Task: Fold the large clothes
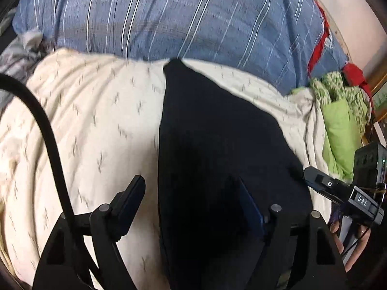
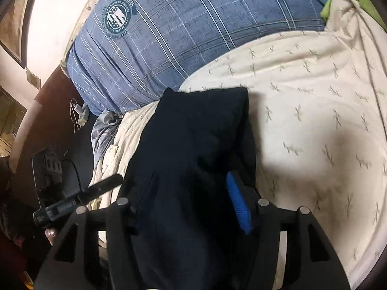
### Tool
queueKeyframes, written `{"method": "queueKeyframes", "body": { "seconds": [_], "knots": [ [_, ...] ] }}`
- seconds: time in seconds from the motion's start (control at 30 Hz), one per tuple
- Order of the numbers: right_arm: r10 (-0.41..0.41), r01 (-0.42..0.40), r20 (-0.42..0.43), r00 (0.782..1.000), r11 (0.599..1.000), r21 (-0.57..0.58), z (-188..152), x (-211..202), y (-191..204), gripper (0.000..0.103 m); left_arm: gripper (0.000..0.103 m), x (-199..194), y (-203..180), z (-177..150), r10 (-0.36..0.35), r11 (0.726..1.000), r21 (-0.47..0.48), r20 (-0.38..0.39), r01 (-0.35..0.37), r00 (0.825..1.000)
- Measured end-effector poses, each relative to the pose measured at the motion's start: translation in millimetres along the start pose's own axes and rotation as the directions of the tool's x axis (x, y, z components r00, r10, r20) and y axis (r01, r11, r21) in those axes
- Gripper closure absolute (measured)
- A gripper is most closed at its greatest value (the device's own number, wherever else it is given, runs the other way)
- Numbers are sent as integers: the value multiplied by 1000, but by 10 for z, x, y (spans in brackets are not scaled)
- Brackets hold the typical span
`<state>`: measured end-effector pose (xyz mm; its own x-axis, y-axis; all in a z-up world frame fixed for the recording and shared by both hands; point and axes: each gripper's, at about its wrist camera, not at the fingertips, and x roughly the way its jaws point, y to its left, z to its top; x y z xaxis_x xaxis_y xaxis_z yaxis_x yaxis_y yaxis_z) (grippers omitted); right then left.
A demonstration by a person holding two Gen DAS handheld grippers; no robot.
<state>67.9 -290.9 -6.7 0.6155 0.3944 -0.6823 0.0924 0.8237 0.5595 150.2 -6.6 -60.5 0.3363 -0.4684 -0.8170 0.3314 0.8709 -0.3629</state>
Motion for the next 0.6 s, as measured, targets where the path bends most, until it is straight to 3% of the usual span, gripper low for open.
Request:
{"method": "queueKeyframes", "body": {
  "seconds": [0.07, 0.1, 0.17, 0.23, 0.27, 0.33, 0.47, 0.53, 0.6],
  "knots": [
    [-4, 5, -20, 1000, 1000, 15, -119, 41, -29, 45, 37, 75, 8, -96, 4, 1000, -4, -31, -4, 1000],
    [-11, 11, -31, 999, 1000, 17, -158, 63, -36, 47, 46, 119, -3, -137, -5, 1000, -10, -39, 5, 999],
    [-51, 53, -61, 997, 998, 29, -234, 139, -48, 70, 54, 148, 0, -162, -9, 1000, -20, -31, 8, 999],
    [-91, 93, -71, 993, 995, 23, -256, 163, -47, 81, 70, 113, -18, -180, -11, 1000, -6, -21, 11, 1000],
    [-100, 101, -66, 993, 995, 24, -265, 145, -47, 88, 73, 74, -17, -186, -22, 1000, -7, -12, 22, 1000],
    [-86, 87, -42, 995, 996, 24, -281, 44, -40, 92, 82, -13, -5, -201, -16, 1000, 1, 16, 16, 1000],
    [-108, 109, -64, 992, 994, 9, -324, 119, -63, 92, 76, -3, 50, -213, -8, 1000, -6, 14, 8, 1000],
    [-84, 85, -69, 994, 996, 18, -371, 121, -70, 88, 48, -96, 80, -262, -6, 1000, -9, 28, 6, 1000],
    [-48, 49, -26, 998, 998, 28, -462, -22, -62, 70, 34, -188, 115, -353, -30, 999, -31, 35, 31, 999]
  ]
}}
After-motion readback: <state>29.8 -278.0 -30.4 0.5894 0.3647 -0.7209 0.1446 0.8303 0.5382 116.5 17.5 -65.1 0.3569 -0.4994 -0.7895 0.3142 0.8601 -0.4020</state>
